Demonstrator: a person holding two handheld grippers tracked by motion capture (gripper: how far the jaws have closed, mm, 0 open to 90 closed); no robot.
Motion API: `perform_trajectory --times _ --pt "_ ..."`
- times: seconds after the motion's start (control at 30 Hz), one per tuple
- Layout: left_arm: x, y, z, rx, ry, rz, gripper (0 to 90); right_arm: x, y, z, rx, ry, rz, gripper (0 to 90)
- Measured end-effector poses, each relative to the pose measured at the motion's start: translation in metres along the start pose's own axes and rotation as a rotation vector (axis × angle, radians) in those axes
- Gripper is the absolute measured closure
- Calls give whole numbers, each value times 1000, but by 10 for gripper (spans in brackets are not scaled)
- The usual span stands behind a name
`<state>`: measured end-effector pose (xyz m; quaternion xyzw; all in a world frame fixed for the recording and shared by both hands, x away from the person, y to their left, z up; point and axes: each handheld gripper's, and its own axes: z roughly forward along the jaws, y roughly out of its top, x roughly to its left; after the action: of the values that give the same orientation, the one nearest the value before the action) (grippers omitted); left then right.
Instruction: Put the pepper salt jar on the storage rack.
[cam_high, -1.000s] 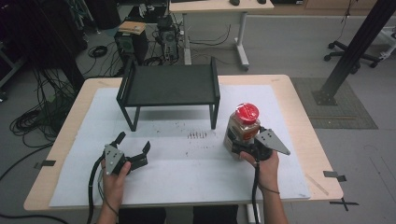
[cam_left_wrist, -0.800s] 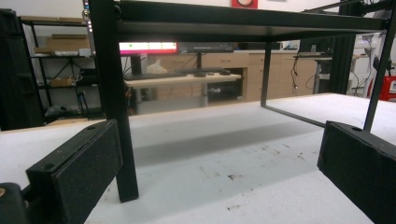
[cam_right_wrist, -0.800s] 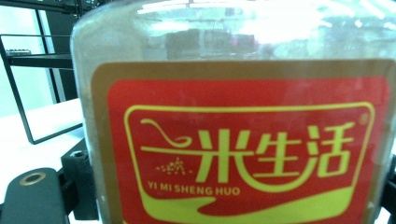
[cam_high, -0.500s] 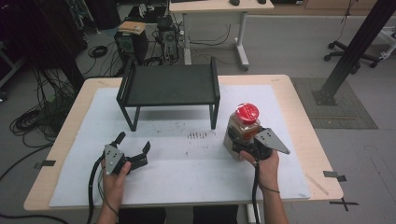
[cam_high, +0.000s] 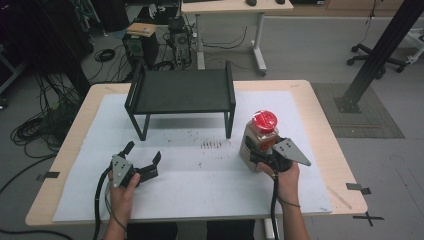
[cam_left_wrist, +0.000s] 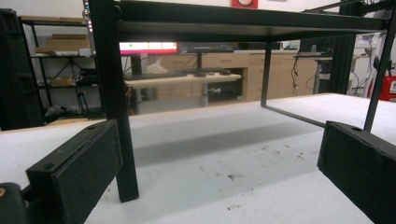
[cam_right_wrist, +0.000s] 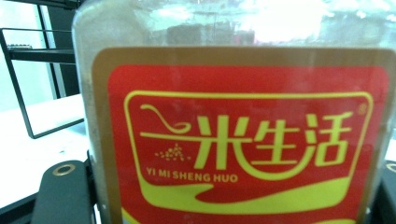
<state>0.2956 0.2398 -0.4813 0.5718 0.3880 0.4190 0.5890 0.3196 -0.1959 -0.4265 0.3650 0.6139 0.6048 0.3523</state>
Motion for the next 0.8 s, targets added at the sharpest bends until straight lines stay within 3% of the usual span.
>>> perform_trajectory --times 0.8 --pt "0 0 0 5 3 -4 2 0 0 0 1 0 -3 243"
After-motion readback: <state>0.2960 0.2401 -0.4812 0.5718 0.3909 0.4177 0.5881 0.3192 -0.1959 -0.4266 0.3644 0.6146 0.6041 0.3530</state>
